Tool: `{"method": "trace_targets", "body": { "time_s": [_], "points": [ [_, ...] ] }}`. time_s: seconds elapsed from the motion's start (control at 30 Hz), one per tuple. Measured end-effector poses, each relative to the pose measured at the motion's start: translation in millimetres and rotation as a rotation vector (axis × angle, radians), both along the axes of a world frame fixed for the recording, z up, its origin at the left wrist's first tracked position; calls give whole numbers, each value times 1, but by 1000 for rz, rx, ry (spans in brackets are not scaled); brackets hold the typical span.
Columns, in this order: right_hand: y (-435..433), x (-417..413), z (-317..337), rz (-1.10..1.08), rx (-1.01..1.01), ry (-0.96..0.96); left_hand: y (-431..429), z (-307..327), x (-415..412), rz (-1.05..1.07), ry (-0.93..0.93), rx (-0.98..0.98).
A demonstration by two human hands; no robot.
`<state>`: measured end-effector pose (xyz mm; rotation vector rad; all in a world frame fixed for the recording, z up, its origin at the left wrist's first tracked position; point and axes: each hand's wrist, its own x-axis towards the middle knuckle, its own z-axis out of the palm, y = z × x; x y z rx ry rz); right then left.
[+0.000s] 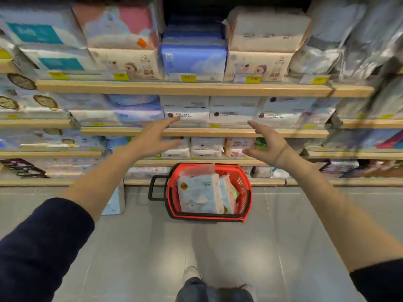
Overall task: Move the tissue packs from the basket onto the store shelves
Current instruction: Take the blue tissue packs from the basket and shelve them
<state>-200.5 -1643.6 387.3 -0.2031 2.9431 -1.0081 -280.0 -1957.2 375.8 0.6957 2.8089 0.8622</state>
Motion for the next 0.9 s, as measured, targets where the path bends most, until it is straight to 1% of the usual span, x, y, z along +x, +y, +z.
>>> {"method": "trace_targets", "body": {
  "time_s": [0.07, 0.2, 0.33, 0.43, 0.53, 0.7, 0.8, 0.9],
  "points": [
    [-10, -1, -15, -15, -18, -29, -10, -19, -4, -22, -55, 13],
    [-20, -5, -44, -61, -32, -85, -21, -55, -10, -26, -108, 45],
    [-25, -13, -82, -98, -27, -182, -31, -101, -19, -5, -235, 17],
    [-28, -19, -119, -93, -26, -245, -29, -135, -21, 8, -309, 59],
    [-31, -25, -163, -73, -41, -303, -25, -178, -22, 26, -429, 62],
    [-29, -43, -252, -57, -39, -404, -21, -264, -26, 77, -535, 28],
    [-26, -55, -307, -56, -45, -428, -17, -316, -28, 113, -604, 96],
    [-19, -61, -361, -61, -43, -444, -18, -366, -31, 175, -658, 111]
  ]
}}
